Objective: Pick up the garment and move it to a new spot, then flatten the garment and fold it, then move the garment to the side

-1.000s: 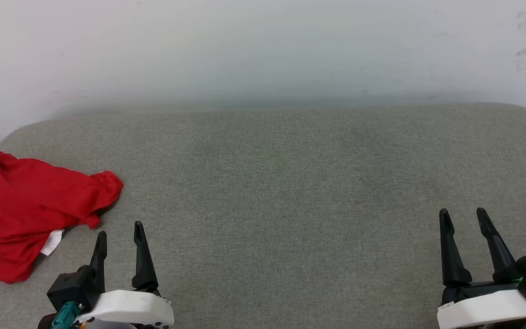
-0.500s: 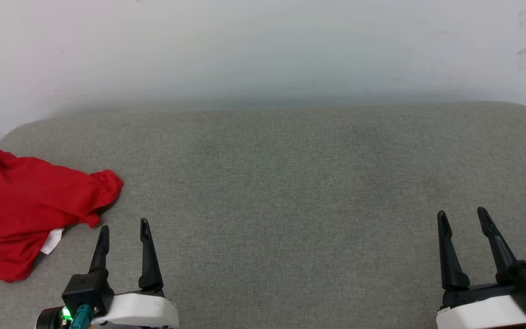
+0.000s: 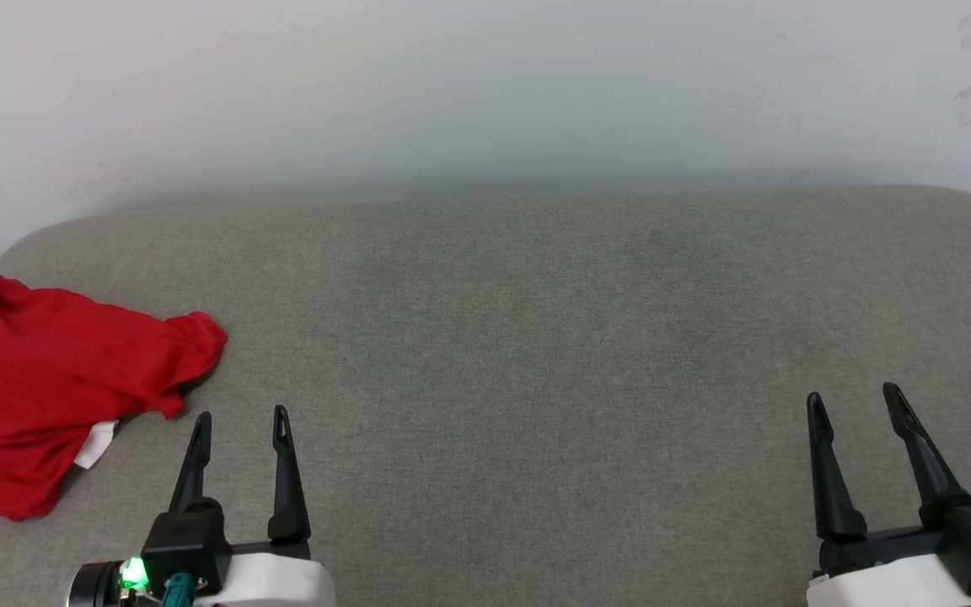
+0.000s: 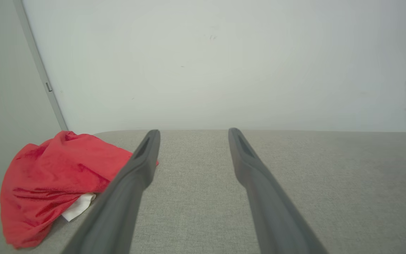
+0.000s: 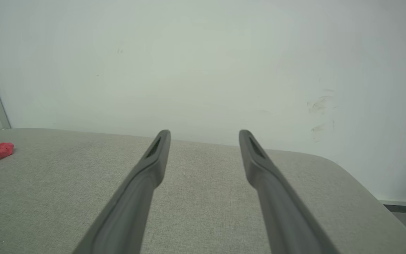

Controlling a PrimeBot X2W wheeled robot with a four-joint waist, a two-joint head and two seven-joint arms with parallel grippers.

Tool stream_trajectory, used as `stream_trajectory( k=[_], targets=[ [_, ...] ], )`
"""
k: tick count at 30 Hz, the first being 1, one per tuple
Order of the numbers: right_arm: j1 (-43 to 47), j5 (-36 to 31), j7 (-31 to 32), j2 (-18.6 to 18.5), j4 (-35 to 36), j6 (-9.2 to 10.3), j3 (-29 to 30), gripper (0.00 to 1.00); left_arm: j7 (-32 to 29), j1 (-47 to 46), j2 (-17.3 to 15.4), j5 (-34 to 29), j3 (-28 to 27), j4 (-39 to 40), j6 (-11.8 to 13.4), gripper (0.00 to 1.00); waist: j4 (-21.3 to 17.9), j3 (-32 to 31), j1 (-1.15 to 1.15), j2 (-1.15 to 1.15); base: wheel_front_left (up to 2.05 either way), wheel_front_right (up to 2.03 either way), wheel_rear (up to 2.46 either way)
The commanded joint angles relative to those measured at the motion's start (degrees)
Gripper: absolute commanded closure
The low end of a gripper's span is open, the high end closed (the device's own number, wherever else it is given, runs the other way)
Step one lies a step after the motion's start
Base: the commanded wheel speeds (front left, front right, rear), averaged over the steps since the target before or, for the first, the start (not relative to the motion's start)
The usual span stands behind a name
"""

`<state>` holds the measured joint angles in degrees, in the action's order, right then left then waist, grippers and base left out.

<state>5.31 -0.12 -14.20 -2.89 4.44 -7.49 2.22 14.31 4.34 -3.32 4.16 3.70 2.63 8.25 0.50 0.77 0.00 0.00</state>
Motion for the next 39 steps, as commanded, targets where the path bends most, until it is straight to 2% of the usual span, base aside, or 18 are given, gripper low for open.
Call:
stream_trajectory(
  k=[1,6,24,39],
  targets=[
    [0.76,-0.73,-0.59,0.03,0.35,0.00,0.17,0.00,0.53,0.59,-0.18,-1.30,0.08,0.25,-0.07,0.00,0.02,-0.02,0.00,0.00,0.00,0.00,0.00],
    [1.15,-0.17,-1.08,0.03,0.18,0.00,0.43,0.00,0.98,1.00,-0.07,-3.11,0.05,0.16,-0.25,0.00,0.03,-0.13,0.00,0.00,0.00,0.00,0.00],
    [1.67,5.23,-1.01,0.03,-1.31,0.00,-0.13,0.00,0.92,1.14,0.29,-2.48,-0.92,-1.23,-1.30,0.00,0.41,-0.42,0.00,0.00,0.00,0.00,0.00],
    [2.03,2.92,-1.01,0.03,-0.21,0.00,-1.45,0.00,0.92,0.87,0.44,-1.50,-3.39,-1.43,-0.82,0.00,9.87,-0.16,0.00,0.00,0.00,0.00,0.00]
  ],
)
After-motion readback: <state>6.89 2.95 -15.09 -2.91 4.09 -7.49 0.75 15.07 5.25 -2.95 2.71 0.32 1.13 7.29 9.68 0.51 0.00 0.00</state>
